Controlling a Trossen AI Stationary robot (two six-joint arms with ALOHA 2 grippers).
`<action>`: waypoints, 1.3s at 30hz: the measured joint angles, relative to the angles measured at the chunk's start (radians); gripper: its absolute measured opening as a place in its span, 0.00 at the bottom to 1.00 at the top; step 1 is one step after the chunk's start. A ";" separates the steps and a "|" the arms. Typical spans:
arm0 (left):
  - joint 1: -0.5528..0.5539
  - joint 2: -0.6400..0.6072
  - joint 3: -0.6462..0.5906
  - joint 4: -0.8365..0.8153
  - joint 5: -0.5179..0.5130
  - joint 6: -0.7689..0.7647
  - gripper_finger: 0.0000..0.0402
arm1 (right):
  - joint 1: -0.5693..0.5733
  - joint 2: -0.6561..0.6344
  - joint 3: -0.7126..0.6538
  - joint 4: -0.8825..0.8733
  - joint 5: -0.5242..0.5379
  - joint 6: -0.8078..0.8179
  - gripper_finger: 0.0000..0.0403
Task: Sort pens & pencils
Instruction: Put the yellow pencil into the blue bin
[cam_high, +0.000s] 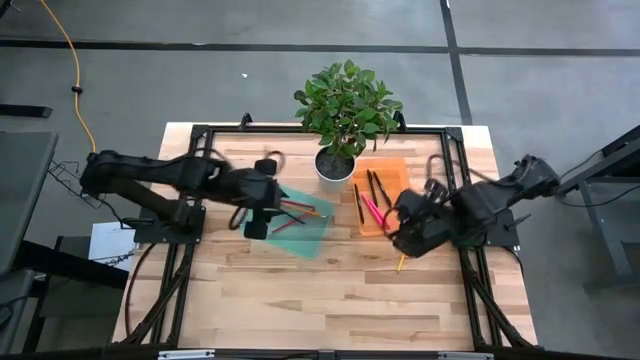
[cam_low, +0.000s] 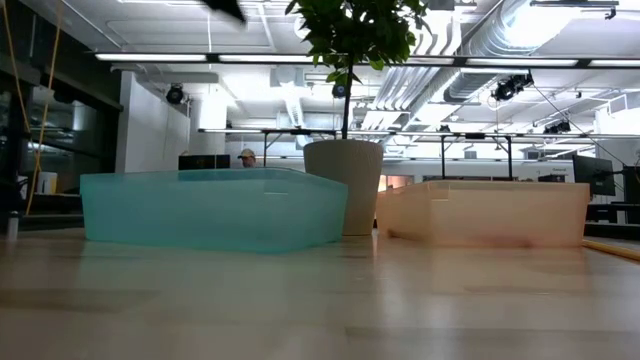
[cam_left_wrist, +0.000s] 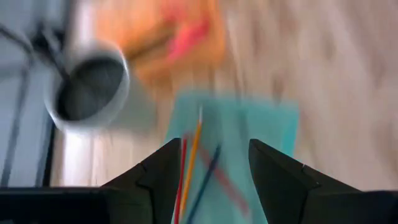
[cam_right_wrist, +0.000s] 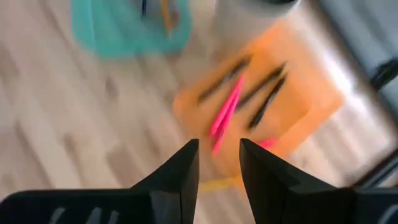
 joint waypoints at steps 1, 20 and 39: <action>-0.027 -0.020 0.001 0.056 -0.019 -0.017 0.43 | -0.004 0.001 -0.036 0.008 -0.052 -0.004 0.27; -0.468 -0.080 0.000 0.126 -0.509 -0.250 0.40 | -0.136 0.009 -0.502 0.531 -0.611 -0.236 0.27; -0.628 -0.059 0.000 0.094 -0.975 -0.677 0.40 | -0.121 0.142 -0.507 0.381 -0.538 -1.196 0.27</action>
